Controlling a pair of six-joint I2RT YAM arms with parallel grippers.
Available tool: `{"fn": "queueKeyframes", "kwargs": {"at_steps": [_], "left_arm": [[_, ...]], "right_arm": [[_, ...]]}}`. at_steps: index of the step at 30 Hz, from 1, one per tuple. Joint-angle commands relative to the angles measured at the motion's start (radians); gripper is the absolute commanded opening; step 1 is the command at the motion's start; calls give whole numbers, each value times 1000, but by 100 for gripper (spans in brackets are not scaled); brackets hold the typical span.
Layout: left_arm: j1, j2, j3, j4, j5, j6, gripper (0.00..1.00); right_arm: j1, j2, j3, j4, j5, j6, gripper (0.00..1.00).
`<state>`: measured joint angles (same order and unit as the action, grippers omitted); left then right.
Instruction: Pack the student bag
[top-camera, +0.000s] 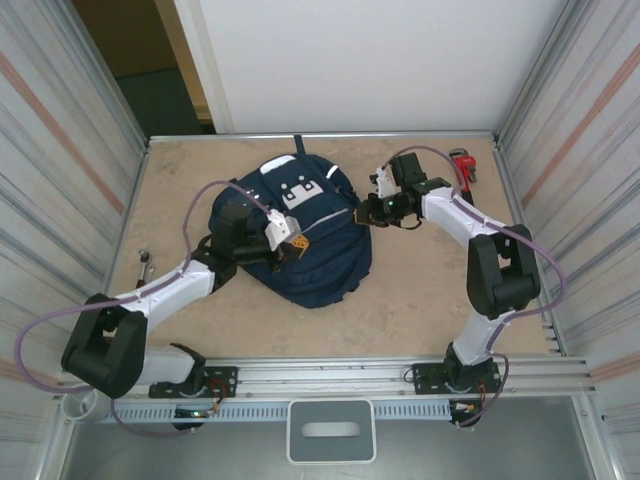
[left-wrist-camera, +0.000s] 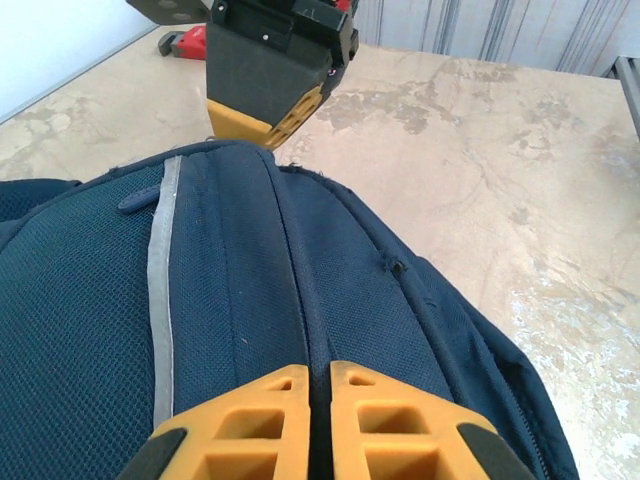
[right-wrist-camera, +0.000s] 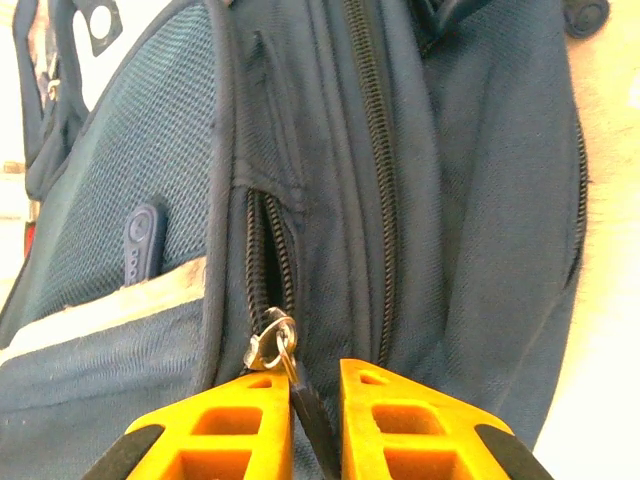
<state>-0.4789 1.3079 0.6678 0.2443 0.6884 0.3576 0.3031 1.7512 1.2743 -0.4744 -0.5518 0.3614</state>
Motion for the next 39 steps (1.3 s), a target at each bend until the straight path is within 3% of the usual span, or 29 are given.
{"fn": "queueKeyframes", "kwargs": {"at_steps": [1, 5, 10, 14, 20, 25, 28, 30, 33, 39], "left_arm": [[-6, -28, 36, 37, 169, -7, 5], [-6, -36, 30, 46, 168, -6, 5], [-4, -39, 26, 35, 183, 0, 5], [-4, -45, 19, 31, 203, -3, 5], [-1, -34, 5, 28, 218, -5, 5], [-1, -19, -12, 63, 244, -36, 5], [2, -22, -16, 53, 235, -31, 6], [10, -27, -24, 58, 228, -32, 7], [33, -26, -46, 113, 203, -75, 14], [42, 0, -25, 76, 80, -117, 19]], "right_arm": [[-70, -55, -32, 80, 125, 8, 18], [-72, -82, -77, 108, 59, -37, 20], [-73, -50, -74, 128, 27, -61, 7], [-69, -22, -60, 160, 11, -33, 3], [-46, 33, -7, 122, 157, 6, 2], [-9, 111, 72, 115, 173, 18, 2], [-16, 89, 66, 88, 211, 6, 9], [-49, 31, -9, 120, 253, 30, 22], [-107, -11, -126, 206, 203, 97, 35], [-82, 82, -142, 288, 26, 160, 41]]}}
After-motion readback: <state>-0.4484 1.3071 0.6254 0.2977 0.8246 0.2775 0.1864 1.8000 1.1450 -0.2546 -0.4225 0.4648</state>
